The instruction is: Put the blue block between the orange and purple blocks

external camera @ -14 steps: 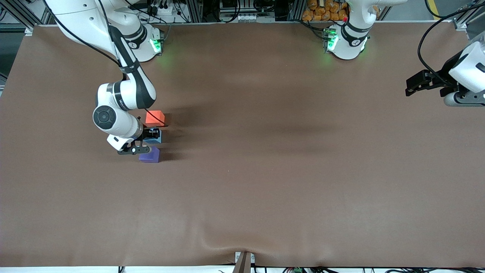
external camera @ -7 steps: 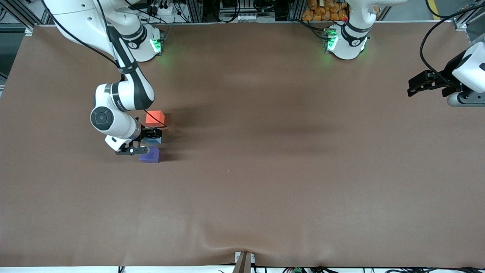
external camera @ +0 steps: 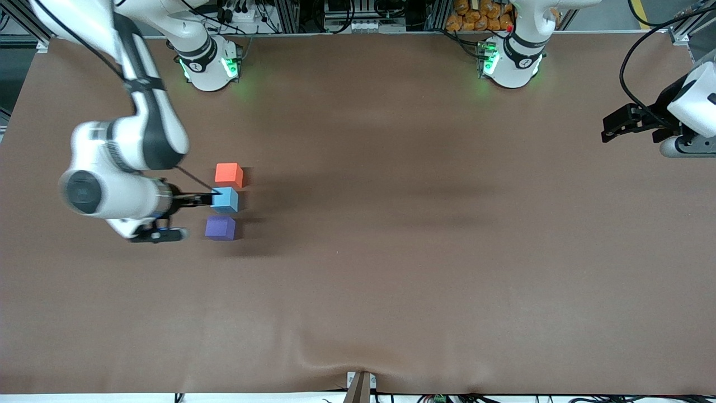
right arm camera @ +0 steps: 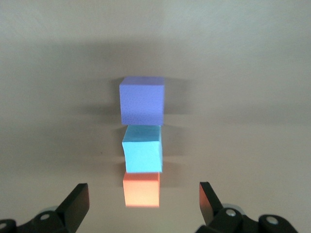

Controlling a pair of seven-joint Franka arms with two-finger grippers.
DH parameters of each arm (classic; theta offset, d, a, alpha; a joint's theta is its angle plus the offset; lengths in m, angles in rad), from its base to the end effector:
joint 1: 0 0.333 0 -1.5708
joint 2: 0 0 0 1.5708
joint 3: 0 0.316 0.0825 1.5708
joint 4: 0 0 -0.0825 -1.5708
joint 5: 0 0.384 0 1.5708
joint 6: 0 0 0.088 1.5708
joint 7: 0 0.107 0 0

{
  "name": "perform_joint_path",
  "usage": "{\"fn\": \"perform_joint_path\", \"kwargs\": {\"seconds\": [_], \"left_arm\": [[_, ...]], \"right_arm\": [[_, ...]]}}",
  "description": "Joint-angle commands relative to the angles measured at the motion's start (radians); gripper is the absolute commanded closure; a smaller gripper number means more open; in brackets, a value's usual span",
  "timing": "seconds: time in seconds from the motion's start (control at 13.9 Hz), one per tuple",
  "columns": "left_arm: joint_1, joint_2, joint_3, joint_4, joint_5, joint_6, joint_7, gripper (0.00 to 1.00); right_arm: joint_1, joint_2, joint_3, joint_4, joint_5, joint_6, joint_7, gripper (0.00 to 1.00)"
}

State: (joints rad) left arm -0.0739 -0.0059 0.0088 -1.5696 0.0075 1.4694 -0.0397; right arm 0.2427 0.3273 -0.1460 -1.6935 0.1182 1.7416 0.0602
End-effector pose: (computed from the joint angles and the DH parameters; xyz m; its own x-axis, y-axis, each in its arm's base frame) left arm 0.5405 -0.0344 0.6199 0.9953 -0.0244 -0.0938 -0.0255 -0.9996 -0.0112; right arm 0.6118 0.0774 0.3879 0.9613 0.0074 -0.2754 -0.0047 -0.9991 -0.0433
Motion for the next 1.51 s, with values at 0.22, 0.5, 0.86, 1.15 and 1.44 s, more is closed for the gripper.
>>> {"fn": "perform_joint_path", "kwargs": {"seconds": [0.22, 0.5, 0.86, 1.15, 1.44], "left_arm": [[0.006, 0.01, -0.004, 0.008, 0.019, 0.005, 0.02, 0.0], [0.006, 0.009, -0.004, 0.008, 0.019, 0.003, 0.02, 0.0], [0.006, 0.01, -0.004, 0.009, 0.019, 0.003, 0.02, 0.0], [0.006, 0.01, -0.004, 0.023, 0.017, 0.003, 0.015, 0.0], [0.008, 0.01, -0.004, 0.025, 0.017, 0.003, 0.015, 0.0]], "right_arm": [[-0.173, 0.018, 0.013, 0.361, 0.001, -0.264, -0.016, 0.0], [-0.174, -0.013, 0.006, 0.471, -0.067, -0.414, -0.004, 0.0], [-0.135, -0.2, 0.025, 0.388, -0.195, -0.396, -0.02, 0.0], [-0.134, -0.35, 0.028, 0.18, -0.265, -0.275, -0.029, 0.0], [-0.147, -0.35, 0.022, 0.184, -0.253, -0.272, -0.043, 0.0]]}}
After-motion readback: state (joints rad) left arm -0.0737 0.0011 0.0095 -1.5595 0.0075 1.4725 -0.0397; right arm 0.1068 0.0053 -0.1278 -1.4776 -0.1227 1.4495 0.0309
